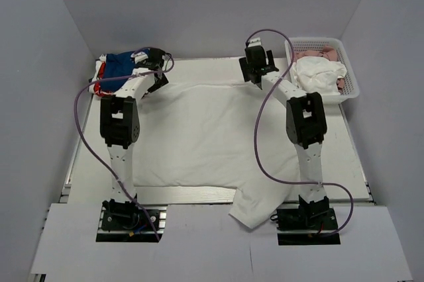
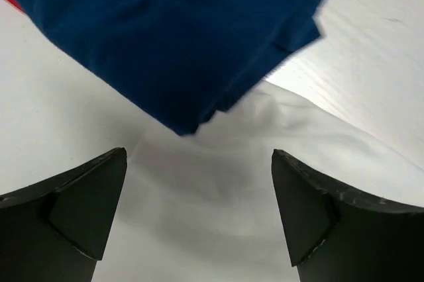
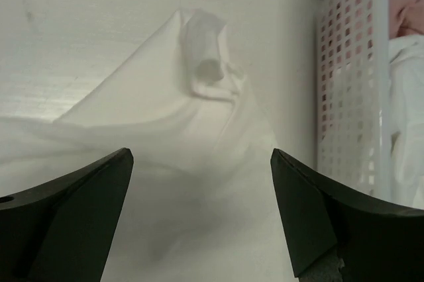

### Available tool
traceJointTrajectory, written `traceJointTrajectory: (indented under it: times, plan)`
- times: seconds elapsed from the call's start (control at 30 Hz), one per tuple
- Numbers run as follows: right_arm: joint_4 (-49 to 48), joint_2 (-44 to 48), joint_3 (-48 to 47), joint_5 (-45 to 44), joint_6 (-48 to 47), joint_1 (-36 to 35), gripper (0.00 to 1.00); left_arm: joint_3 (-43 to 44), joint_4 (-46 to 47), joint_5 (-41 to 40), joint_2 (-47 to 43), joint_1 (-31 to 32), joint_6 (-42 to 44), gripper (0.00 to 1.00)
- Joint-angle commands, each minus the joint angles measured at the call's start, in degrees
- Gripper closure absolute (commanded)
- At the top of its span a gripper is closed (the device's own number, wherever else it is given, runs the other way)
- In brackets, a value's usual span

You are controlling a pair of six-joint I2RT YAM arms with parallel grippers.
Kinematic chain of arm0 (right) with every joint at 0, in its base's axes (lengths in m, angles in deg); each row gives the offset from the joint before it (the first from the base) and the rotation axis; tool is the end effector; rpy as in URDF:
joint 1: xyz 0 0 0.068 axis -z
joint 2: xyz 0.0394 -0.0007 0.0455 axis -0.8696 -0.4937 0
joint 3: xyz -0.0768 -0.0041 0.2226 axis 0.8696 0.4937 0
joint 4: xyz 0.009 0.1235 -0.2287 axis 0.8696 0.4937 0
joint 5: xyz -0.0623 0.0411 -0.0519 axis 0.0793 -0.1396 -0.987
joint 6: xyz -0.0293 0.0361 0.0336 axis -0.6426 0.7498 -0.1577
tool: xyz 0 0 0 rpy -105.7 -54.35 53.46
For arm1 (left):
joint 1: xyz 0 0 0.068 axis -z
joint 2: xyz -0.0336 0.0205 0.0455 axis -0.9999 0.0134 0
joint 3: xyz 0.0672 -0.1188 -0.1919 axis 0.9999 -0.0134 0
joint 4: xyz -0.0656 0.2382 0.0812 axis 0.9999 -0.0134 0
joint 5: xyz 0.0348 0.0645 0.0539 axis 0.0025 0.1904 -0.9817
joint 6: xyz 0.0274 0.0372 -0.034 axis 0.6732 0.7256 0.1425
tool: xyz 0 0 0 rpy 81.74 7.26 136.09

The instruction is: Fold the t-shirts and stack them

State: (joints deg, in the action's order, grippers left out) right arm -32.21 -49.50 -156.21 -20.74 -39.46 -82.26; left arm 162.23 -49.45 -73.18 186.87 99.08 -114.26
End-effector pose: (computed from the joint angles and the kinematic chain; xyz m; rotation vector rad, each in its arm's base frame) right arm 0.4793 0.1692 0.1941 -0.1896 2.0544 -0.4214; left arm 0.4556 -0.0575 0.1680 -0.7812 2.3468 0.3928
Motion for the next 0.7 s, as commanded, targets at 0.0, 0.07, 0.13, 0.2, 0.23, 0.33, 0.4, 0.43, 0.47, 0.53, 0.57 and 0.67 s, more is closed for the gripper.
traceJointTrajectory:
  times: [0.0,0.07,0.13,0.2,0.23,0.33,0.4,0.43,0.47,0.53,0.57,0.67]
  plan:
    - [-5.79,13.01,9.37,7.07,6.06,-0.83,0.1,-6.04,4.72,3.73,-13.9,2.01,2.37,0.0]
    - [-7.84,20.22,16.27,10.69,8.07,-0.74,0.1,-11.86,11.49,5.68,-20.21,2.02,4.03,0.0]
    - [-6.71,24.52,21.99,11.58,10.36,-1.09,0.1,-18.73,15.27,8.67,-23.66,2.54,4.05,0.0]
    - [-5.48,26.81,26.88,11.4,13.16,-1.09,0.1,-23.38,16.0,11.91,-27.69,2.55,4.66,0.0]
    - [-4.08,27.44,28.05,11.49,15.44,-1.09,0.1,-24.62,16.0,12.97,-28.85,2.55,4.66,0.0]
    - [-3.01,30.69,34.72,12.72,19.67,-0.83,0.1,-29.37,15.47,16.14,-32.1,2.55,5.36,0.0]
    - [-1.78,33.24,38.77,13.25,23.0,-1.09,0.1,-34.2,14.15,16.67,-35.79,2.55,4.05,0.0]
    - [-1.26,33.94,42.79,13.25,24.07,-1.09,0.1,-38.05,13.02,16.67,-38.59,3.07,3.26,0.0]
    - [-1.34,35.86,44.22,13.51,26.17,-0.75,0.1,-40.26,13.01,16.07,-40.18,3.07,2.65,0.0]
    - [-3.26,37.63,48.77,14.56,26.37,-0.83,0.1,-47.09,15.01,16.06,-43.17,3.07,1.67,0.0]
    - [-3.36,37.9,49.5,15.0,26.45,-0.83,0.1,-49.23,16.33,17.02,-45.62,3.07,1.67,0.0]
    - [-3.1,36.77,50.91,14.13,27.51,-0.66,0.1,-54.77,20.63,18.17,-46.35,3.07,1.15,0.0]
